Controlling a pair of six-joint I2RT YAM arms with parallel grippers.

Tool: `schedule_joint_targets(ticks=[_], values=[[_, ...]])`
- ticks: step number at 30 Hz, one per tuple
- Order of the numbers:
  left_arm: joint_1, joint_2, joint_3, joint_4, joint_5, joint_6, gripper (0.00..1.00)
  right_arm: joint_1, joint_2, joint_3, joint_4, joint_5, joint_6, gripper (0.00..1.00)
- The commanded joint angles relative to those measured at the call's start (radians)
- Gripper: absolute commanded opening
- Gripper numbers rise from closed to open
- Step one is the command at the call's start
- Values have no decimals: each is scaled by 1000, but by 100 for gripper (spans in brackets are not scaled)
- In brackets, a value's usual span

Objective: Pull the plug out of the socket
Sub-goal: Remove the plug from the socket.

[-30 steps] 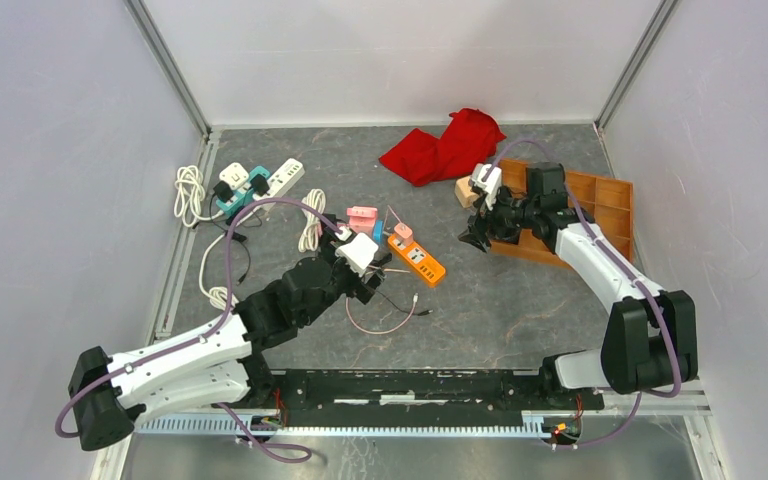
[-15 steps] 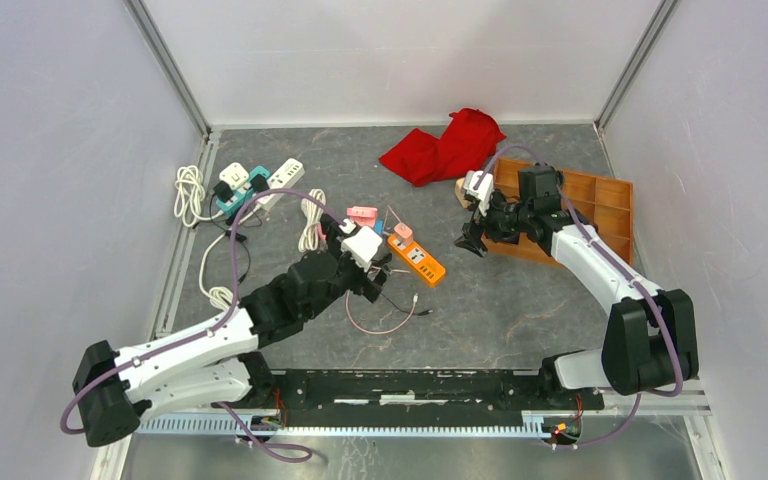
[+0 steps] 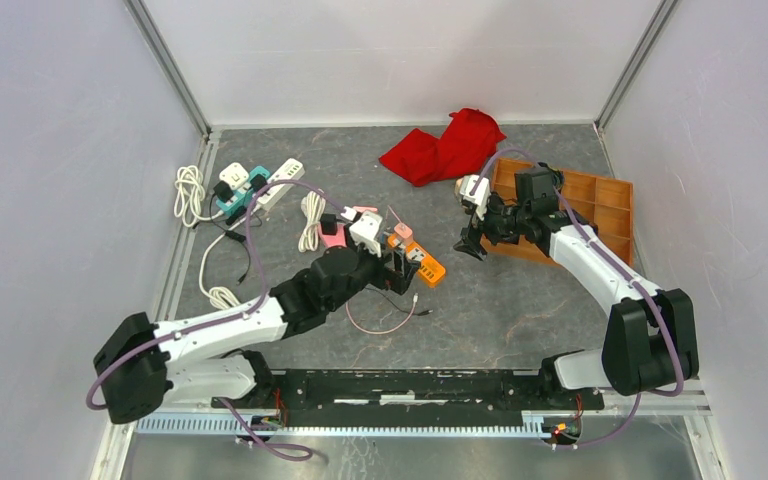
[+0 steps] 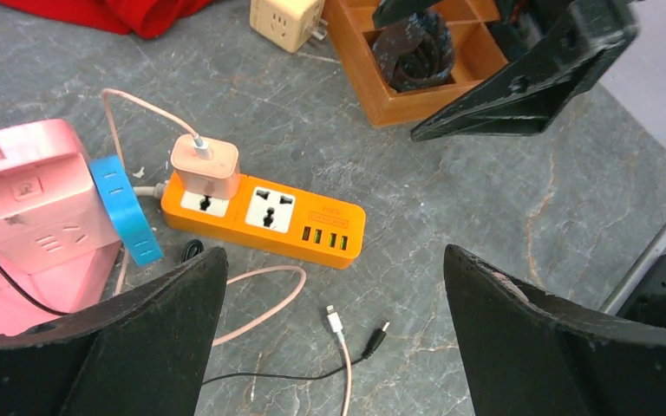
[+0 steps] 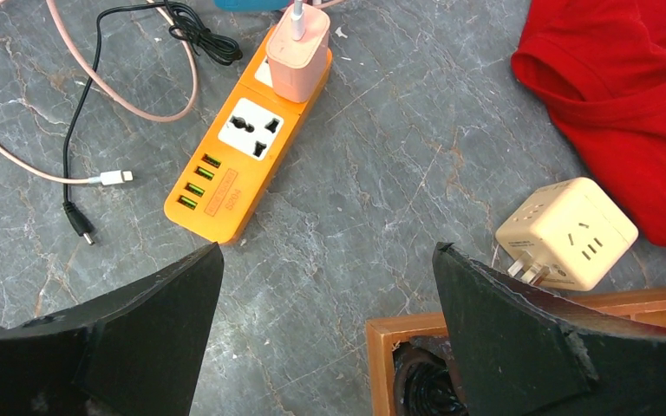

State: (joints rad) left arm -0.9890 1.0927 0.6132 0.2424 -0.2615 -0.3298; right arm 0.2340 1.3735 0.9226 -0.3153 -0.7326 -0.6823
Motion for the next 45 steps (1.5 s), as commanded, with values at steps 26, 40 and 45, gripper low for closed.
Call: schedule_joint_targets(ticks=[26,40,45], values=[[100,450,341,-104,-295,-451,81,16,-31,13,-13,-10,-46,98],[76,768,816,-782,-545,-843,63,16,-30,15,-21,-4,-59,98],[70,799,853,-827,-566,-867,70,16,-27,15,-22,-4,-62,98]])
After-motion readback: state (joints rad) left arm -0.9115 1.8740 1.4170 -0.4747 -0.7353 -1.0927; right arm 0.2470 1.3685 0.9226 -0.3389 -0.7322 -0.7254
